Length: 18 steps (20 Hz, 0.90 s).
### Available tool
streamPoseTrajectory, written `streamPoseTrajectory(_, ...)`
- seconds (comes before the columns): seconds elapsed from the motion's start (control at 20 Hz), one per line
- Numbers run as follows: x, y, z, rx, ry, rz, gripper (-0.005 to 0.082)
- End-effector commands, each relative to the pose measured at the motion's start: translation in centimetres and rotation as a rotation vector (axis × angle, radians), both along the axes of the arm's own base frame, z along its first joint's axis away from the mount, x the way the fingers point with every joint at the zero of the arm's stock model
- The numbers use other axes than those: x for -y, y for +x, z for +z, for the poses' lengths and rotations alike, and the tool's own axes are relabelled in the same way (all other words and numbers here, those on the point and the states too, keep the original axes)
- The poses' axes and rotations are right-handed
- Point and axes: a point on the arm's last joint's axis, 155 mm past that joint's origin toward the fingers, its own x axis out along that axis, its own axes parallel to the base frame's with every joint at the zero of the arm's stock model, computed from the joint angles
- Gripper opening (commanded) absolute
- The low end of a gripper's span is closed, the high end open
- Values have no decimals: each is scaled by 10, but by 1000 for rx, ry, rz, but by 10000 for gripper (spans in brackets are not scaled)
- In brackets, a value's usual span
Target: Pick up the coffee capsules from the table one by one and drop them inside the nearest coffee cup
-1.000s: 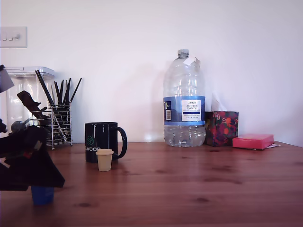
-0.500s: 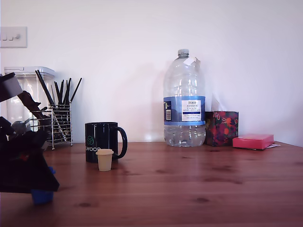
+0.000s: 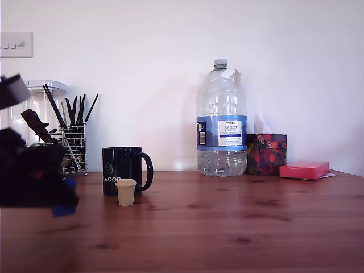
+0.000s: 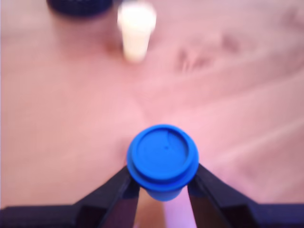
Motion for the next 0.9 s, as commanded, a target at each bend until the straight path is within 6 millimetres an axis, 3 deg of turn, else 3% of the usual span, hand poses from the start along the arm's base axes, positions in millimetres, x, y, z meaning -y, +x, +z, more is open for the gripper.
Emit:
streamPoseTrajectory(0.0, 6, 10, 19, 83, -20, -13, 191)
streamPoseTrajectory(0.5, 12, 69, 120, 397, 3, 22, 191)
streamPoseTrajectory(0.85, -5, 99, 147, 395, 11, 78, 191)
